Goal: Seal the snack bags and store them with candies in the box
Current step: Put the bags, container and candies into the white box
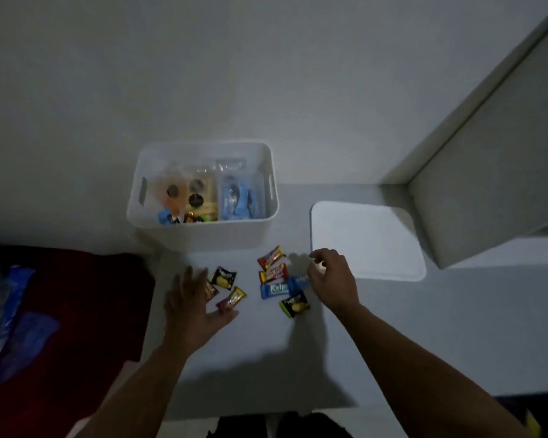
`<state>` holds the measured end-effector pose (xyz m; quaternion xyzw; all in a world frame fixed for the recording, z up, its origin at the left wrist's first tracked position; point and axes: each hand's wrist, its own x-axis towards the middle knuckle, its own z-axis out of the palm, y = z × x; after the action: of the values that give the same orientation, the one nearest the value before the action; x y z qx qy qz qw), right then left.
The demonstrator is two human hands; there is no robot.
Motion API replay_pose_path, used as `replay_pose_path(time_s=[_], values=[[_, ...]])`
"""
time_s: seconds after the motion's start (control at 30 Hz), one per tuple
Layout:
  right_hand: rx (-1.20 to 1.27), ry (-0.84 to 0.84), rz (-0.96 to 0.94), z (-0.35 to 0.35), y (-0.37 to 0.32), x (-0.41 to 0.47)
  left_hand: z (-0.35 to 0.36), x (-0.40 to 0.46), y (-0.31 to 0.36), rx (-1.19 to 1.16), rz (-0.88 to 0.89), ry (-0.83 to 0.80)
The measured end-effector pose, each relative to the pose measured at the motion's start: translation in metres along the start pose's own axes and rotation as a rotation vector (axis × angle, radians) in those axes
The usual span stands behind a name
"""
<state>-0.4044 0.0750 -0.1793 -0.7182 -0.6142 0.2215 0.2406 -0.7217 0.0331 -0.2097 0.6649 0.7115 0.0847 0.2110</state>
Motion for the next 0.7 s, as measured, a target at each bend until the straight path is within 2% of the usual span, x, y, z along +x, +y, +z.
replay_pose_path(time_s=[0.07, 0.13, 0.27, 0.37, 0.5, 0.6, 0.7], values=[[-0.159, -0.079, -0.085, 0.028, 0.021, -0.023, 0.022, 0.008, -0.003, 0.059, -0.022, -0.048], [-0.258, -0.155, -0.129, 0.054, 0.036, -0.041, 0.046, 0.017, -0.004, 0.127, 0.032, -0.047], [-0.361, -0.213, -0.366, 0.089, 0.054, -0.049, 0.085, 0.022, -0.002, 0.223, 0.189, 0.084], [-0.348, -0.221, -0.479, 0.1, 0.057, -0.036, 0.099, 0.024, 0.004, 0.192, 0.271, 0.231], [-0.295, -0.256, -0.536, 0.105, 0.048, 0.002, 0.105, 0.033, 0.004, 0.215, 0.349, 0.287], [-0.371, -0.314, -0.616, 0.111, 0.044, 0.022, 0.108, 0.035, 0.001, 0.23, 0.431, 0.329], [-0.359, -0.249, -0.638, 0.118, 0.048, 0.022, 0.11, 0.033, 0.0, 0.24, 0.435, 0.349]])
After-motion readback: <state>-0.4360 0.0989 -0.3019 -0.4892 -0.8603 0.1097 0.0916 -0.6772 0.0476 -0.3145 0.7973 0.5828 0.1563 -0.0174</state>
